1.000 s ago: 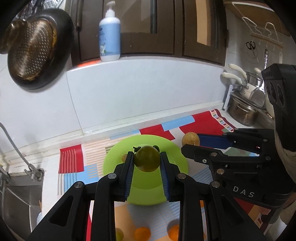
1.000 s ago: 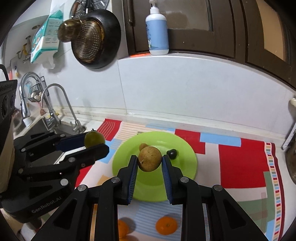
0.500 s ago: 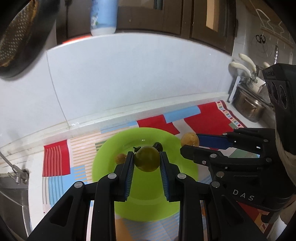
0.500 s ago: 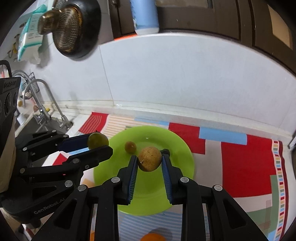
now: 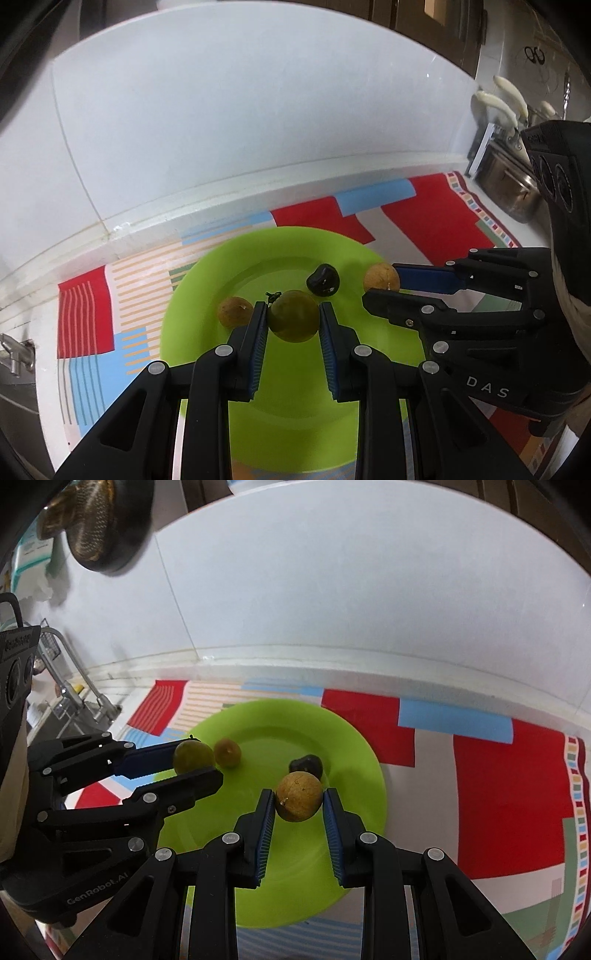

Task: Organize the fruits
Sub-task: 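Open both tools to drop the fruits onto the green plate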

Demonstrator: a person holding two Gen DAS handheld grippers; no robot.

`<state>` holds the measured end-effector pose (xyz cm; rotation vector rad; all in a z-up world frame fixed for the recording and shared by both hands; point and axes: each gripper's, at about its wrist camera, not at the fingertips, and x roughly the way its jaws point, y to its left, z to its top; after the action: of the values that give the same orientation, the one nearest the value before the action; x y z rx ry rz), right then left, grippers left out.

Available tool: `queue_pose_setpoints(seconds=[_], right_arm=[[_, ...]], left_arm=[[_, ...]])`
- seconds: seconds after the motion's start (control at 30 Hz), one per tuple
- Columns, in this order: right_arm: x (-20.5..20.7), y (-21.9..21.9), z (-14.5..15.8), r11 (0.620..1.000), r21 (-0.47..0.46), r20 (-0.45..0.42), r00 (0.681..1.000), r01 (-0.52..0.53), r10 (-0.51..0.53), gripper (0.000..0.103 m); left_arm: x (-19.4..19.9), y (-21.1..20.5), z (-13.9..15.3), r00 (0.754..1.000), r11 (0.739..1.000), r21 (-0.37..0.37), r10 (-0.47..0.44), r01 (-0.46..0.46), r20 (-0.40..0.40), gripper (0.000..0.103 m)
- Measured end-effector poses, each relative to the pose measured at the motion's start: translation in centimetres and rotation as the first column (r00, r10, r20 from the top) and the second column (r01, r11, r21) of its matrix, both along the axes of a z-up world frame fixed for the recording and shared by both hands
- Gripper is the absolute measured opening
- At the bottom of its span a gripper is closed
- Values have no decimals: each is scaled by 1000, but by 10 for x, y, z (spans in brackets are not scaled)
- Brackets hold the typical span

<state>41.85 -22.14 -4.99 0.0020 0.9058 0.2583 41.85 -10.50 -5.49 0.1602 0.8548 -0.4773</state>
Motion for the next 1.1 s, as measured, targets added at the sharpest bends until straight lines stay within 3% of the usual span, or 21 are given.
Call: queue_pose_setpoints(seconds=[0.57,0.73,1.1], right_arm=[[19,-1,-27,1000,4,-60,998,2,-2,28],[16,-4,-24,1000,22,-57,998,15,-14,36],[-15,-1,9,999,29,16,999,31,-31,36]], left_arm=[[18,-4,-26,999,1000,31,-3,5,-49,28],[14,0,-20,1000,999,34,8,-7,-27,31],[-14,14,12,998,998,18,52,-53,39,37]])
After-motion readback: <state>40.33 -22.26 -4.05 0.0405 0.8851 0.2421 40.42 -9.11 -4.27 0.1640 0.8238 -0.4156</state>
